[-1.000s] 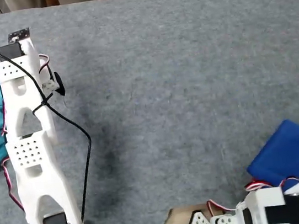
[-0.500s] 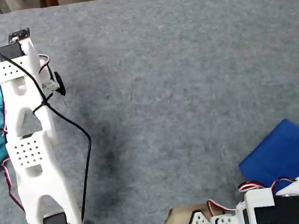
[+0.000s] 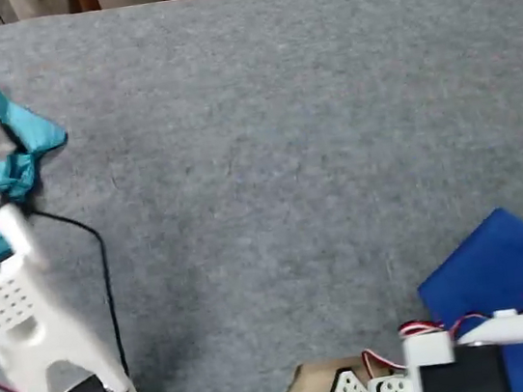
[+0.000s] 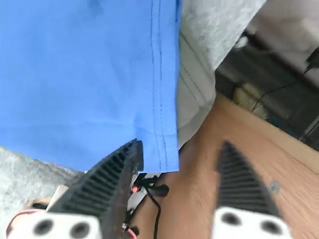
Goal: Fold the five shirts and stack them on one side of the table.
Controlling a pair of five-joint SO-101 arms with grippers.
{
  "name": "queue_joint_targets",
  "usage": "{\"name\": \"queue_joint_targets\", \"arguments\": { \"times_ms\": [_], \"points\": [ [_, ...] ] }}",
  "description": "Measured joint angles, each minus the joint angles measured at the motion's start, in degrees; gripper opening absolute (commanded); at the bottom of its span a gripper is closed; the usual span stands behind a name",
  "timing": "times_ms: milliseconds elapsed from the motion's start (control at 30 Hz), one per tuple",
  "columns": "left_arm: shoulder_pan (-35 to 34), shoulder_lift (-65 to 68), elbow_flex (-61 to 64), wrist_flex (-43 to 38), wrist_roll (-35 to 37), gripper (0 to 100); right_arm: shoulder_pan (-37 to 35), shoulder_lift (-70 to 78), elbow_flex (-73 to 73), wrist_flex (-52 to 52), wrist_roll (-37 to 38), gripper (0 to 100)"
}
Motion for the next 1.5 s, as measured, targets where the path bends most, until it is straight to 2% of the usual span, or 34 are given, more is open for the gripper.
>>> {"name": "queue_joint_targets", "arguments": {
  "times_ms": [100, 267, 467, 600, 700, 833, 933, 1100, 1500],
  "points": [
    [-5.80, -0.26, 0.00, 0.00, -1.32, 28, -5.45, -5.54, 3.60, 0.00, 0.00, 12.7],
    [-11.96, 2.37, 0.00, 0.00, -5.19, 28, -18.20, -15.82, 11.25, 0.00, -5.71, 12.7],
    [-18.81, 10.64, -0.97, 0.00, -5.89, 27, -38.86, -27.78, 19.87, 0.00, -16.44, 12.7],
    [-24.53, 10.99, -1.85, 0.00, -5.89, 27, -54.86, -31.12, 25.85, -0.18, -24.26, 12.7],
    [-27.78, 10.99, -2.02, 0.00, -5.89, 27, -65.49, -31.38, 30.07, -3.43, -30.07, 12.7],
    [-30.68, 10.99, -2.02, 0.00, -5.89, 27, -76.04, -31.38, 33.93, -9.76, -35.34, 12.7],
    [-32.44, 11.16, -2.02, 0.00, -5.89, 18, -82.55, -30.51, 36.40, -15.21, -37.27, 12.7],
    [-32.79, 14.33, -2.02, 0.00, -5.89, 1, -87.74, -28.22, 39.56, -21.54, -38.42, 12.4],
    [-33.14, 18.02, -2.11, 0.00, -5.89, 2, -88.18, -26.55, 52.66, -36.75, -38.42, 12.4]
  ]
}}
